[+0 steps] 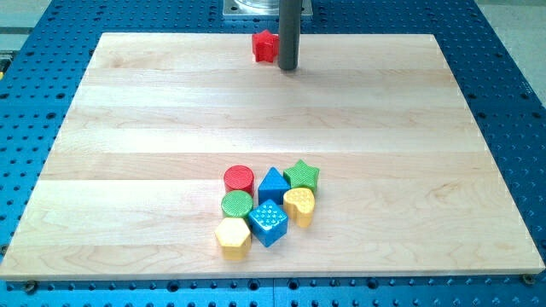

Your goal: Separate the red circle and the green circle

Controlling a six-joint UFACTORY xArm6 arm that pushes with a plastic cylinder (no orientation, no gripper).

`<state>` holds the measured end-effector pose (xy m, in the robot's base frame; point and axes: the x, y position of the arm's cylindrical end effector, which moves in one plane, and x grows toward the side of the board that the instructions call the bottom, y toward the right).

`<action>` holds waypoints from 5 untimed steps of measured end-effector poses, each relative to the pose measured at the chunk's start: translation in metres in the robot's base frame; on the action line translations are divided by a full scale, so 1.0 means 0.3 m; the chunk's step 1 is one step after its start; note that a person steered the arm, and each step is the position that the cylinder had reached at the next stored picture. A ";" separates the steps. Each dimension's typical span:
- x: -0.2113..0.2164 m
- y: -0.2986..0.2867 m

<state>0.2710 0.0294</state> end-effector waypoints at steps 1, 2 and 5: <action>-0.001 0.000; 0.003 0.000; 0.243 0.000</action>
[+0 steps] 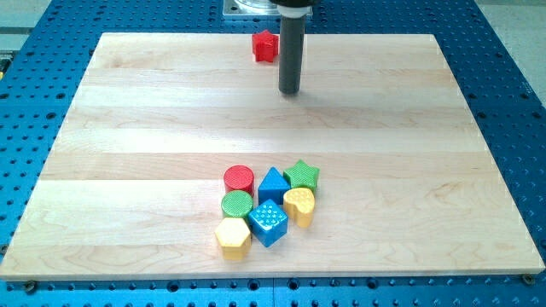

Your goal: Separate the red circle and the green circle

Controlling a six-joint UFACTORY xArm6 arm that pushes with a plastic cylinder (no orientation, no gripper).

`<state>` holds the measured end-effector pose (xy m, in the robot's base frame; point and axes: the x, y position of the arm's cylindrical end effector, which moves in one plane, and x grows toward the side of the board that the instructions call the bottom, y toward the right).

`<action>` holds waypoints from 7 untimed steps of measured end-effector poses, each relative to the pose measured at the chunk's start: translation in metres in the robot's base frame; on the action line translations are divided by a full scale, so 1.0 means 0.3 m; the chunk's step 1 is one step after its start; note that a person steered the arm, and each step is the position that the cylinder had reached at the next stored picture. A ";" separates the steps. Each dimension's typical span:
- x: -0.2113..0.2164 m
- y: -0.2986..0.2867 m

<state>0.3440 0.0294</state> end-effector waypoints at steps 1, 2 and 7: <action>0.113 -0.019; 0.157 0.019; 0.340 -0.351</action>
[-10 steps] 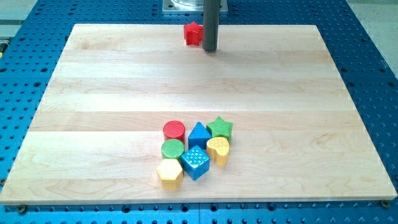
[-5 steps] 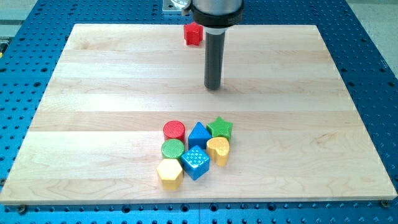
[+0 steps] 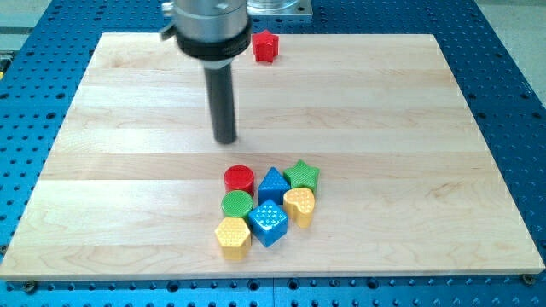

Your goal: Separate the red circle and the green circle

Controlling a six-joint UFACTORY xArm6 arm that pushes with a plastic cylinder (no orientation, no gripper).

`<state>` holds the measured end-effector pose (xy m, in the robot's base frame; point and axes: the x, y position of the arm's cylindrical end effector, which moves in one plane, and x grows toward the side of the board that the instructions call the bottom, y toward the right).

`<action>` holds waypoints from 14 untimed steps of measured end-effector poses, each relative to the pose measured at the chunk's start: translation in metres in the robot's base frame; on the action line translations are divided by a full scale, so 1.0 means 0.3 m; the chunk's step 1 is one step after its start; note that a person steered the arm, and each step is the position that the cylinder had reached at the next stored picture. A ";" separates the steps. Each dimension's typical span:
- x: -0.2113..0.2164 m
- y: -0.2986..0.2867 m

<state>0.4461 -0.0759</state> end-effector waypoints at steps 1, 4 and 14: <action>0.070 -0.020; 0.302 -0.130; -0.160 0.021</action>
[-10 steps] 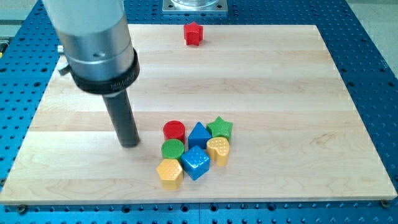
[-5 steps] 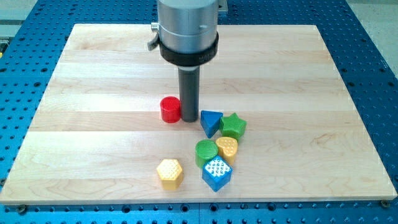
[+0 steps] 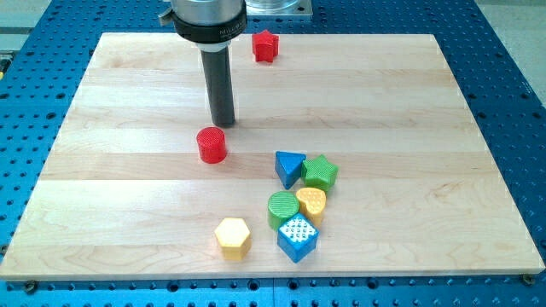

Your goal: Separate the red circle and the green circle

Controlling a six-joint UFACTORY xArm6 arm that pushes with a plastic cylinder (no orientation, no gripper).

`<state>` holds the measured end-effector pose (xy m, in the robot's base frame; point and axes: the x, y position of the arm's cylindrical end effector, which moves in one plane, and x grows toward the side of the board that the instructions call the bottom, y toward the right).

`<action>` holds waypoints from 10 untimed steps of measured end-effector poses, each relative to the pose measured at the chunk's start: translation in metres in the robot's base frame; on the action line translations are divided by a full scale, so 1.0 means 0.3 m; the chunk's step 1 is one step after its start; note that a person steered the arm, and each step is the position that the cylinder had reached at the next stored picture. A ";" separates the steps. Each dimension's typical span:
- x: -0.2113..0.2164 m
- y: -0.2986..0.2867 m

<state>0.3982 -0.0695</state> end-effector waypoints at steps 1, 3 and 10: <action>0.000 0.000; 0.000 0.003; 0.000 0.009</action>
<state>0.3982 -0.0667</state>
